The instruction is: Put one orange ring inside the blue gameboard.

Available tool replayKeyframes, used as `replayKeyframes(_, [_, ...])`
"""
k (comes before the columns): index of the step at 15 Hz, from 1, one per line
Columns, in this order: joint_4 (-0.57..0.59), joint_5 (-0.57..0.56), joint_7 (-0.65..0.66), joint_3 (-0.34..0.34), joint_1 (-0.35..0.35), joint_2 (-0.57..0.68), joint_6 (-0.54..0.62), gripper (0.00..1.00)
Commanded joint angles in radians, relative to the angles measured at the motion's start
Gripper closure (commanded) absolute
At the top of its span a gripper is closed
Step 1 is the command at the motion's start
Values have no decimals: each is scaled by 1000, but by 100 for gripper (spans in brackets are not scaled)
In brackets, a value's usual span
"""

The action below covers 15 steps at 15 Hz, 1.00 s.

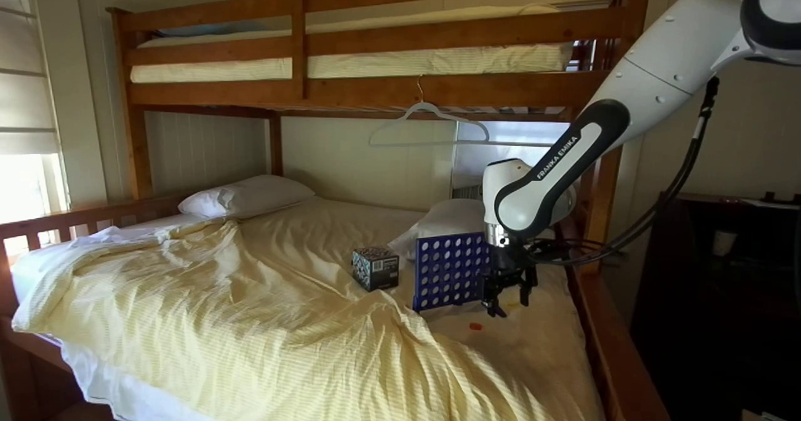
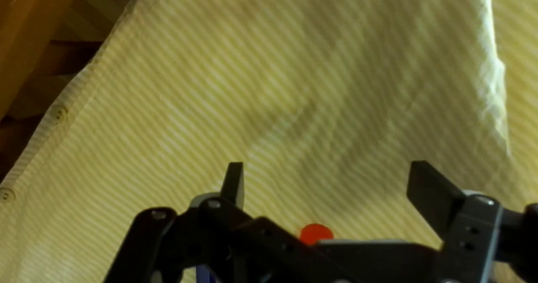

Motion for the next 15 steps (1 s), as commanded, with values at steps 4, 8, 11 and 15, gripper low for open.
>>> replayKeyframes(4, [2,7,-6,-21,24,-1,-2,0])
replayKeyframes(8, [16,23,40,-35,18,46,121,0])
replayKeyframes(11, [24,43,-3,-53,5,99,247,0])
replayKeyframes(15, [36,93,-89,-56,-15,177,395,0])
